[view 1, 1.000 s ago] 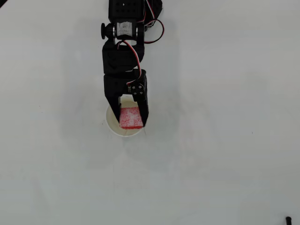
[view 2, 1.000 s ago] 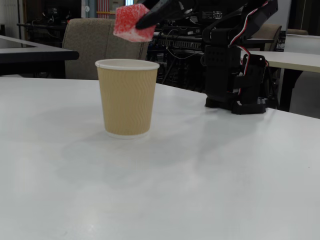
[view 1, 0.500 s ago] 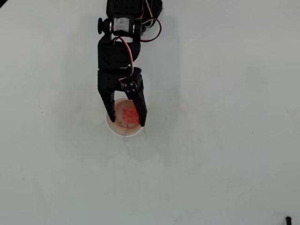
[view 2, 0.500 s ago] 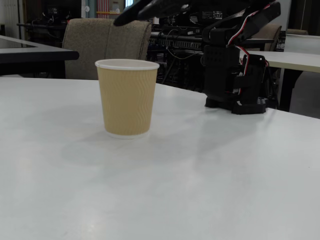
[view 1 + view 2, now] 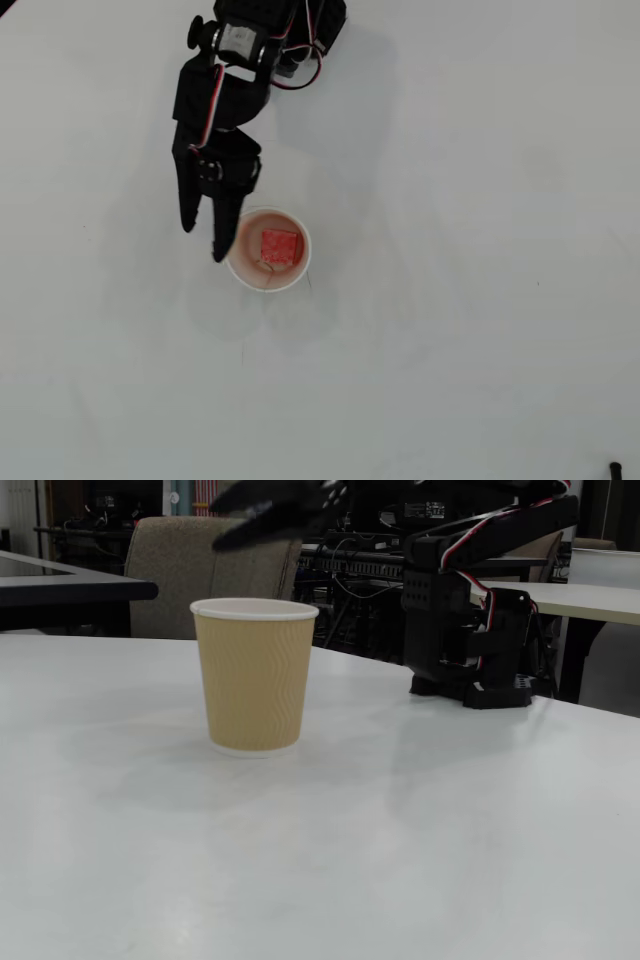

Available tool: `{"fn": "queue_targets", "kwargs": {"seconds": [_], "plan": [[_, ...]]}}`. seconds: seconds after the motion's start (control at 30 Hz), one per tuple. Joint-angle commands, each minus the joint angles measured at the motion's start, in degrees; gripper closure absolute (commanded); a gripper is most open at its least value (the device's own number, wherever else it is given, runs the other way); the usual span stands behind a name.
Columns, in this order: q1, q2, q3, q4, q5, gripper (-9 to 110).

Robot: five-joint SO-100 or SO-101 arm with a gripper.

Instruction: Grasp a red cube and put it in the cup.

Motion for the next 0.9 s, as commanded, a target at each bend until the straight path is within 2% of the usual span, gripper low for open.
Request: {"fn": "queue_targets", "kwargs": {"seconds": [0.0,0.3,0.47,0.63,0.7,0.87], "plan": [[4.83,2.11,1.67,-2.02,3.69,85],[11.25,9.4,11.95,-2.72,13.45,101],[10.81,16.0,18.63,0.09,20.04,101],[9.14,18.54,19.51,5.89,36.39,101],[7.73,18.81,18.81,9.05,39.99,101],[3.6,19.51,19.34,13.54,43.33,101]]}}
